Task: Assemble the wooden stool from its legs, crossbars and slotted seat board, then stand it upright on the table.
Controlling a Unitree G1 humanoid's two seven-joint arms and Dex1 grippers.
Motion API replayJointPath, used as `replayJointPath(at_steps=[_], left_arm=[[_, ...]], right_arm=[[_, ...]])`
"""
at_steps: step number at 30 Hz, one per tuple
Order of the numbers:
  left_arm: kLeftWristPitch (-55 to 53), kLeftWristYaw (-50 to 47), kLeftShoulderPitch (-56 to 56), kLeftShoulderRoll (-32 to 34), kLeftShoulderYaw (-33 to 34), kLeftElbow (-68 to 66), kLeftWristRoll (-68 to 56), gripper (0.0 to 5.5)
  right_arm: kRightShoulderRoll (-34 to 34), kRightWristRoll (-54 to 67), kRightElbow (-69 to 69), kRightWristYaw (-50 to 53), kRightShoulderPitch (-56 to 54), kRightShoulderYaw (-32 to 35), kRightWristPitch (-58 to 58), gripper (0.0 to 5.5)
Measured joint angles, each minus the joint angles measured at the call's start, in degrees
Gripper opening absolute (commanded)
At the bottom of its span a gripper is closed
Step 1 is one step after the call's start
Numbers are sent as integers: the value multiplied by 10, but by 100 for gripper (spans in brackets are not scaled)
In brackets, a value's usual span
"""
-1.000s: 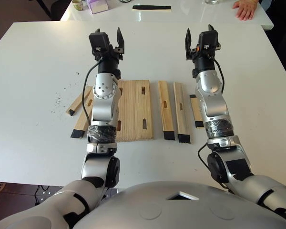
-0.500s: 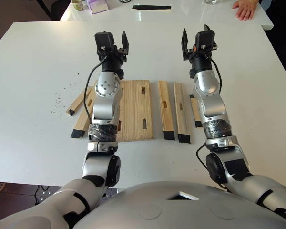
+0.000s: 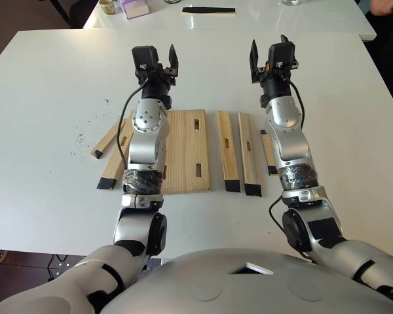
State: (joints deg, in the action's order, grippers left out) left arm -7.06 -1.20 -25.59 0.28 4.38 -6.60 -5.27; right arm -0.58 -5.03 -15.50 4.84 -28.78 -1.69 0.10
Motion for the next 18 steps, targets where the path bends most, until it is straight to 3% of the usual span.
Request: replayJointPath(at_steps=[4,6,12,18], left_arm=[[-32,50,3,11,3,23,-41,332],[-75,107,5,47,13,43,-79,332],[-186,327,67,261,66,82,-160,332],[-174,481,154,425,134,-24,-162,332]], right_arm=[[-5,6,3,-8,0,-1,13,342],[-4,8,12,-13,3,0,16,342],[7,26,26,-16,13,25,27,342],[15,24,26,4,20,43,26,342]])
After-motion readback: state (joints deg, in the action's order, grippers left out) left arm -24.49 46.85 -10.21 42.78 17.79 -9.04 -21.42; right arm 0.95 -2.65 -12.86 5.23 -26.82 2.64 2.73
